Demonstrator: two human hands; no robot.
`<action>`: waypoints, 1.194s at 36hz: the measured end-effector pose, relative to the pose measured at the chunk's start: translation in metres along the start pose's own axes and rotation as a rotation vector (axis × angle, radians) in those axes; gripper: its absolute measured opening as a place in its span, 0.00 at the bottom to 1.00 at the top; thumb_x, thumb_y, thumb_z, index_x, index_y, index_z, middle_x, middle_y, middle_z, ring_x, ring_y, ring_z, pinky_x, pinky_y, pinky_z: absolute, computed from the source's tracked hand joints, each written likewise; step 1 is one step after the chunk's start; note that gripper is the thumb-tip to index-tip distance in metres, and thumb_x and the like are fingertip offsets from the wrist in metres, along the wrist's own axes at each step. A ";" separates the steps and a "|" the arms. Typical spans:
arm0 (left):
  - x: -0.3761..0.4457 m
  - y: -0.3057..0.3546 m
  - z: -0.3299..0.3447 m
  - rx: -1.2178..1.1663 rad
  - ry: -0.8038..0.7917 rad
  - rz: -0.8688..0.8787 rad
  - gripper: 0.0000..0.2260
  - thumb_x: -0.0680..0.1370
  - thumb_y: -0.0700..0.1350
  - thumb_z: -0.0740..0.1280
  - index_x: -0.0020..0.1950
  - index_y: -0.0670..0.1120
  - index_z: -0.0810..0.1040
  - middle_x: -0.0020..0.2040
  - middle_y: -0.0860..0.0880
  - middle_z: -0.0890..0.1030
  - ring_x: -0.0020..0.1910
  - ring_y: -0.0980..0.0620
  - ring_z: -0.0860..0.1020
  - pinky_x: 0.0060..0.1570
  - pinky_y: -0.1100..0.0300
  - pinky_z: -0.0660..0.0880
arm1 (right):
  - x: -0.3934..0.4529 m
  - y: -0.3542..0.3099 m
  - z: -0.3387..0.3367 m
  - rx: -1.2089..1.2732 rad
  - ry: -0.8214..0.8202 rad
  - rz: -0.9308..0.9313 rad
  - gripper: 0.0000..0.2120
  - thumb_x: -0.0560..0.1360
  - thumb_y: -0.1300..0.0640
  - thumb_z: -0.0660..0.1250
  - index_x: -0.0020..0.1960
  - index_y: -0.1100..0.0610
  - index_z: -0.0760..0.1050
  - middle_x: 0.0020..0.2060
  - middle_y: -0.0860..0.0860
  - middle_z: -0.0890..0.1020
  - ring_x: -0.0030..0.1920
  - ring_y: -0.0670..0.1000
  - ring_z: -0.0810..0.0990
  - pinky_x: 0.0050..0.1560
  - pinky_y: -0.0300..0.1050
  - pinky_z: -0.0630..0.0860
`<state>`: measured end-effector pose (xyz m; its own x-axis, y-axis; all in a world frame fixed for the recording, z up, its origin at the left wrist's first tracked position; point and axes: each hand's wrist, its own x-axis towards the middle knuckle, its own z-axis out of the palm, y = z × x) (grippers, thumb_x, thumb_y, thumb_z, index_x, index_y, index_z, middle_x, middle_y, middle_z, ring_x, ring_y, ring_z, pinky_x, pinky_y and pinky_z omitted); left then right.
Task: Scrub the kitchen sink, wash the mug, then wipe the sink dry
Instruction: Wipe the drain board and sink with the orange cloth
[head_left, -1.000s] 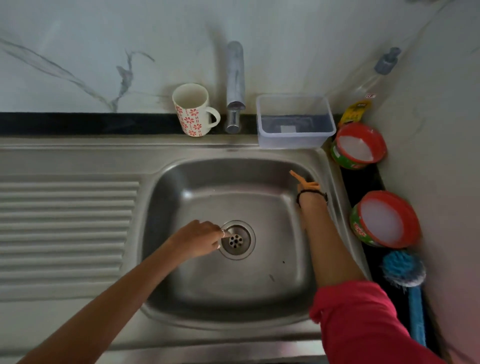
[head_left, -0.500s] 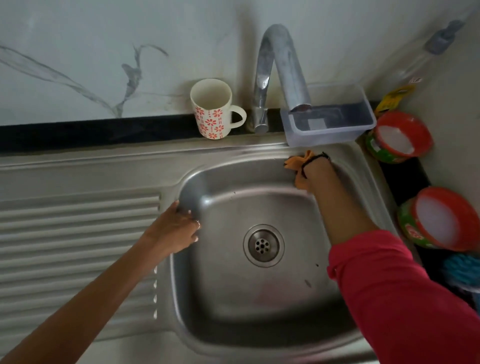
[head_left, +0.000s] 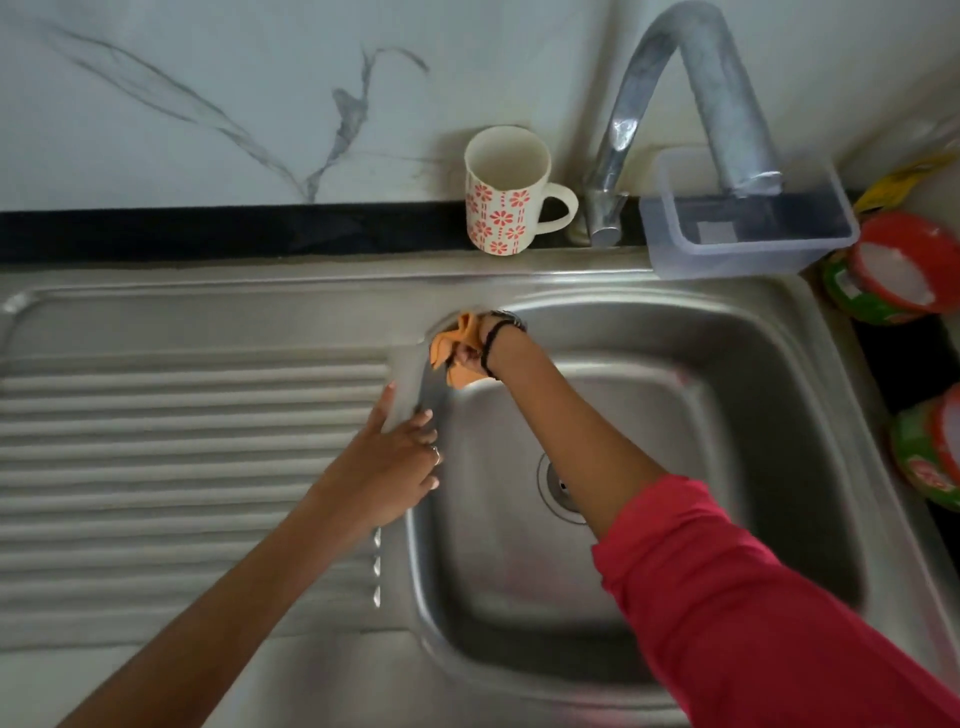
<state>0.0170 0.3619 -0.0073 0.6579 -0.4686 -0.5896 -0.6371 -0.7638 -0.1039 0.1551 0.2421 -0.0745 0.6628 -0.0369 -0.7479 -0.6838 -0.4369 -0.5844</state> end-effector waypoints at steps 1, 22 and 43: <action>-0.002 0.002 0.003 -0.029 0.002 -0.003 0.20 0.82 0.51 0.52 0.73 0.48 0.64 0.75 0.51 0.61 0.76 0.53 0.48 0.64 0.47 0.24 | -0.013 -0.006 0.003 0.237 -0.052 0.006 0.17 0.81 0.62 0.52 0.34 0.57 0.64 0.23 0.57 0.74 0.25 0.47 0.69 0.18 0.34 0.66; 0.006 0.038 -0.003 -0.162 -0.231 0.017 0.30 0.76 0.63 0.58 0.72 0.47 0.64 0.73 0.48 0.64 0.76 0.52 0.52 0.69 0.42 0.31 | -0.031 0.164 -0.109 0.078 0.728 0.008 0.24 0.82 0.49 0.47 0.73 0.61 0.58 0.68 0.60 0.68 0.67 0.57 0.68 0.67 0.46 0.60; 0.005 0.037 0.008 0.049 -0.283 0.077 0.35 0.72 0.59 0.67 0.74 0.46 0.62 0.74 0.44 0.59 0.75 0.48 0.52 0.62 0.43 0.25 | 0.009 0.155 0.006 -0.508 0.321 -0.116 0.29 0.80 0.58 0.53 0.76 0.46 0.46 0.76 0.50 0.48 0.68 0.61 0.62 0.60 0.58 0.66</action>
<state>-0.0064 0.3355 -0.0208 0.4733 -0.3764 -0.7964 -0.7040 -0.7051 -0.0850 0.0530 0.1792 -0.1739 0.8373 -0.1978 -0.5098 -0.4227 -0.8255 -0.3740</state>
